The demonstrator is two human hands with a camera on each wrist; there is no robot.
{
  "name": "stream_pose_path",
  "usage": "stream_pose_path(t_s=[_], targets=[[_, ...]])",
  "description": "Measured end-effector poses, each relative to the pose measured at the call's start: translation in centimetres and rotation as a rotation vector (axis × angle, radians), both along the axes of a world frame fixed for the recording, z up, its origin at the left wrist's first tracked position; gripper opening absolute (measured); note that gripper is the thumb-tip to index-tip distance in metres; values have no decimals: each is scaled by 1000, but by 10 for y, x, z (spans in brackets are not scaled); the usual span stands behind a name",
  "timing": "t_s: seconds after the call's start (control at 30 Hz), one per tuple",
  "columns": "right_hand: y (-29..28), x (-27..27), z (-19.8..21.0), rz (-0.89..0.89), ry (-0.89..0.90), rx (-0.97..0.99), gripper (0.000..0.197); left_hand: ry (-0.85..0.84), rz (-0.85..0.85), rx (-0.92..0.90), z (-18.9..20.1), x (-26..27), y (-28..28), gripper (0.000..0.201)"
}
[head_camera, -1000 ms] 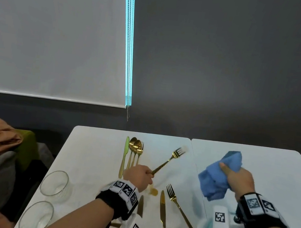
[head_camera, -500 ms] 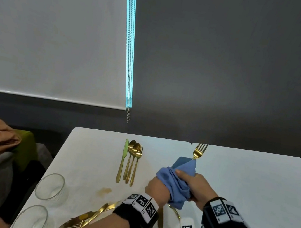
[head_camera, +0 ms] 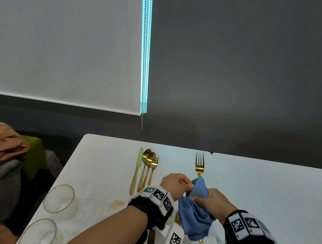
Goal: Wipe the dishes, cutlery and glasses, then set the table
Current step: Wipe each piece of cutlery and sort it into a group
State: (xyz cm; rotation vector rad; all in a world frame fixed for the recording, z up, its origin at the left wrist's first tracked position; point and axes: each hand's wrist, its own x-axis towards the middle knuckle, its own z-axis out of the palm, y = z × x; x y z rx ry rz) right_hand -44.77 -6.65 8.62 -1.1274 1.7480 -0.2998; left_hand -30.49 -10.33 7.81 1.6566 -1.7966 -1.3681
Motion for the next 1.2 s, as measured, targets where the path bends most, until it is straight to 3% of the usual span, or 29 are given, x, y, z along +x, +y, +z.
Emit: stream_pose_path(t_s=[0.17, 0.23, 0.47, 0.63, 0.87, 1.07, 1.2], targets=[[-4, 13, 3, 34, -125, 8, 19, 174, 42, 98, -15, 8, -9, 10], [-7, 18, 3, 27, -152, 21, 12, 250, 31, 164, -15, 11, -10, 20], [-16, 30, -8, 26, -140, 76, 24, 264, 39, 235, -31, 25, -22, 27], [-28, 45, -16, 82, 19, 85, 30, 269, 224, 213, -38, 22, -34, 16], [-33, 40, -17, 174, 322, 84, 47, 207, 356, 312, -50, 32, -70, 34], [-16, 8, -15, 110, 461, 99, 44, -320, 283, 152, -77, 69, -95, 29], [0, -12, -16, 60, 464, 115, 29, -574, 147, 118, -98, 66, -95, 33]])
